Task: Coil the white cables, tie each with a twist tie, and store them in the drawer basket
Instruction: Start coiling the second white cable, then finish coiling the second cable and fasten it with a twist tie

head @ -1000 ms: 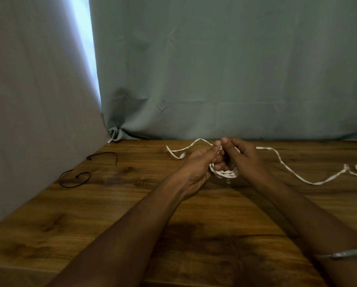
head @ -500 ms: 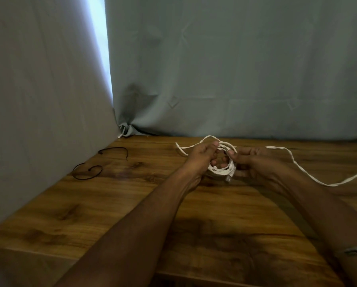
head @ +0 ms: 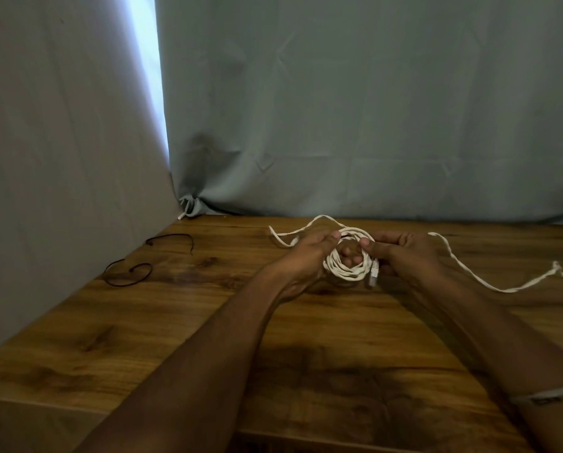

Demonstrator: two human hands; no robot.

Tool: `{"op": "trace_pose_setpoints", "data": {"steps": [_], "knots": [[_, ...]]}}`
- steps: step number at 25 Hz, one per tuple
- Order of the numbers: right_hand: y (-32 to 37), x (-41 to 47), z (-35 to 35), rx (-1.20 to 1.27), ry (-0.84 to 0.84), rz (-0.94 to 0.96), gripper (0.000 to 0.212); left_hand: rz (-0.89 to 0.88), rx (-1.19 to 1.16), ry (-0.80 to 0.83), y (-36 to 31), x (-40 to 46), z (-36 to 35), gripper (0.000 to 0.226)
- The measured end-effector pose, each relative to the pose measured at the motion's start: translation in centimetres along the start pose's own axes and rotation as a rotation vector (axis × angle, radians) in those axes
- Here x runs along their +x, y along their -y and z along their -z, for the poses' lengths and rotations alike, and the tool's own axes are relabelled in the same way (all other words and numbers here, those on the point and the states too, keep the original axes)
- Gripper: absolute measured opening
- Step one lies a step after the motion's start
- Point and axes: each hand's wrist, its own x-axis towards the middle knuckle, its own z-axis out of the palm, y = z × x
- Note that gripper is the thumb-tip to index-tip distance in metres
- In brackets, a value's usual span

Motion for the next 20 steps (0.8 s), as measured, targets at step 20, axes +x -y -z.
{"op": "trace_pose_setpoints", "data": {"steps": [20], "knots": [[0.1,-3.0,-3.5,-0.289,0.200,0.171,0.026,-0.391,0.392,-0.412,-2.9,-4.8,10.9,0.024]]}}
